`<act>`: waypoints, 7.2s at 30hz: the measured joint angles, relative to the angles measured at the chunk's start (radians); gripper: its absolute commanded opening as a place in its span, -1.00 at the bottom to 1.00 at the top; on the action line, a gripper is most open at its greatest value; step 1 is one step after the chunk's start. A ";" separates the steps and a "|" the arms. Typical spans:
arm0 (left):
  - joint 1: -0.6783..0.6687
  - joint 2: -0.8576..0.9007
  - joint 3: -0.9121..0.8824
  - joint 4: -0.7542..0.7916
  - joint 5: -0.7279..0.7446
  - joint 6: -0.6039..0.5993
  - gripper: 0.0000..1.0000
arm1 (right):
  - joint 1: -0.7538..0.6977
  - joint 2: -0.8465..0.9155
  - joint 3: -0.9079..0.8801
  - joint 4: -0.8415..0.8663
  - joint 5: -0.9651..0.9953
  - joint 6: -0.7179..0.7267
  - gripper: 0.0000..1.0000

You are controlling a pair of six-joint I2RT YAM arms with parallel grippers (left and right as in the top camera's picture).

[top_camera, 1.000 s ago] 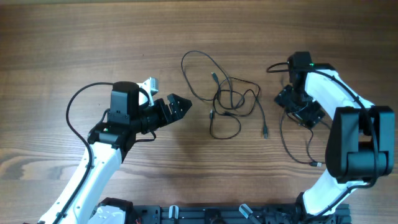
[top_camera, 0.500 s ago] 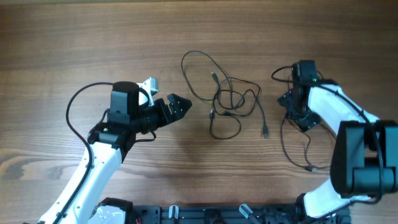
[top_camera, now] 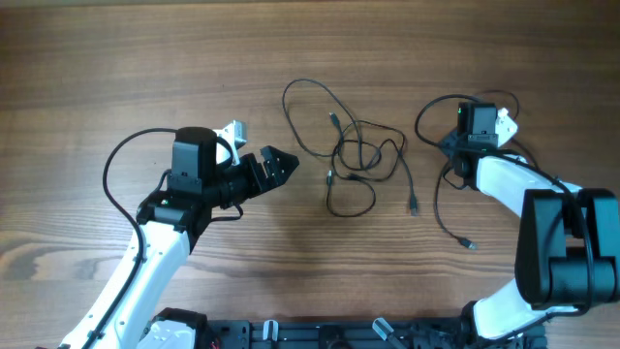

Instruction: Untangle cables

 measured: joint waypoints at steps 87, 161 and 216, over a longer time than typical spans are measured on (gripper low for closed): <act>0.000 0.002 0.000 0.000 0.000 0.000 1.00 | -0.402 -1.030 0.372 -1.285 -0.930 -0.494 1.00; 0.034 -0.005 0.001 0.022 -0.092 0.003 1.00 | 0.273 -0.192 0.086 -0.345 -0.716 -0.096 0.97; 0.430 -0.485 0.000 -0.440 -0.093 0.079 1.00 | 0.655 0.076 0.306 -0.080 -0.160 -0.996 0.62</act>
